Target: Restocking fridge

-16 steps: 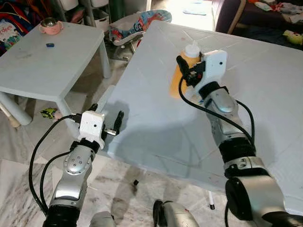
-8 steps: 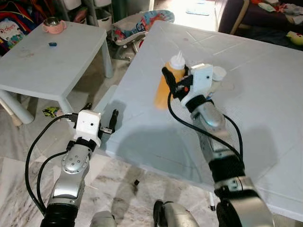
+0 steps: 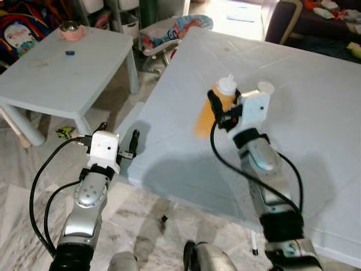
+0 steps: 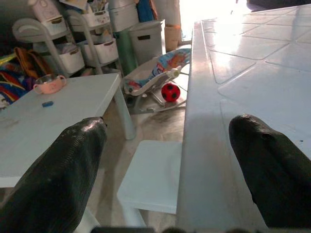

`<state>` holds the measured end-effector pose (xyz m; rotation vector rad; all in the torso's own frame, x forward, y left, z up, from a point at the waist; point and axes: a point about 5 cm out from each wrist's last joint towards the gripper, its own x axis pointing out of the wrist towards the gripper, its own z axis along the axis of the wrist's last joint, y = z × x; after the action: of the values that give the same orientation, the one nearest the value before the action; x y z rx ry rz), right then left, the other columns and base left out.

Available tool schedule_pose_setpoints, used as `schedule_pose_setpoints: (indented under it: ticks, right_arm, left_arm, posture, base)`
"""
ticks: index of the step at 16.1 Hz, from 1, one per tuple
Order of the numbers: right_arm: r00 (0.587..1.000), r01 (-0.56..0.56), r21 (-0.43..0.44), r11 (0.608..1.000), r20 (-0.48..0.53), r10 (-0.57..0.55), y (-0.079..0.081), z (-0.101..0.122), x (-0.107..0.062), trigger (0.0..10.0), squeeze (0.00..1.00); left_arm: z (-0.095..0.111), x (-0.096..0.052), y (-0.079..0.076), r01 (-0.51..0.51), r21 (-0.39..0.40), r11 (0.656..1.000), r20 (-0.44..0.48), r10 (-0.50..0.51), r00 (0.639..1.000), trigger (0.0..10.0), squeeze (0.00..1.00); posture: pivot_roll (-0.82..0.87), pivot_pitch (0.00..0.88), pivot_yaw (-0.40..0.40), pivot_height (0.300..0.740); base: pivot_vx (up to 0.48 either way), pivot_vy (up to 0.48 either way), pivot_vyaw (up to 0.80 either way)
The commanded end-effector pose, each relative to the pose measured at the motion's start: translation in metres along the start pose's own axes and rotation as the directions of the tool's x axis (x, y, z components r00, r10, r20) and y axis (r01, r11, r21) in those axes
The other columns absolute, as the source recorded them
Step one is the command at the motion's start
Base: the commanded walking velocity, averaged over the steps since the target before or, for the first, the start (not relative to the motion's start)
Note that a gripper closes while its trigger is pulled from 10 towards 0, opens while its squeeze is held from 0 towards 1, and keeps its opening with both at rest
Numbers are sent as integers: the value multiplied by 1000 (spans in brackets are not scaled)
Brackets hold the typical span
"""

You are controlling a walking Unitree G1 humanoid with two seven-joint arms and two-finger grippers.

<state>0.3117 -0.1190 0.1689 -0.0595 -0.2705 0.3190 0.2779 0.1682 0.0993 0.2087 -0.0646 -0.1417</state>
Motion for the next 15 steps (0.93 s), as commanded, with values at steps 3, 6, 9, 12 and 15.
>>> schedule_pose_setpoints:
  ticks: [3, 6, 9, 12, 15]
  right_arm:
    - [996, -77, 66, 995, -39, 80, 10, -1, -13, 10000, 0]
    - [998, -32, 102, 994, -55, 38, 10, -4, -16, 10000, 0]
    - [997, -25, 162, 987, -67, 36, 9, -4, -17, 9255, 0]
    - [996, -16, 186, 982, -85, 33, 7, -3, -18, 10000, 0]
    - [994, -53, 179, 982, -85, 69, 10, -2, -15, 10000, 0]
  left_arm:
    - [0, 2, 0, -5, 6, 1000, -1, 5, 1000, 10000, 0]
    - [0, 2, 0, -5, 2, 1000, 1, 5, 1000, 10000, 0]
    - [0, 2, -2, -2, 0, 1000, -2, 2, 1000, 10000, 0]
    - [-1, 2, -3, -1, -1, 1000, -2, 1, 1000, 10000, 0]
    - [-1, 2, -3, 3, 1, 1000, -1, -3, 1000, 10000, 0]
  posture:
    - [20, 52, -37, 740]
    - [20, 54, -38, 740]
    - [18, 56, -40, 740]
    - [17, 57, -42, 740]
    - [19, 55, -42, 740]
  base:
    - [-269, 0, 0]
    - [-275, 0, 0]
    - [-274, 0, 0]
    - [-276, 0, 0]
    - [-275, 0, 0]
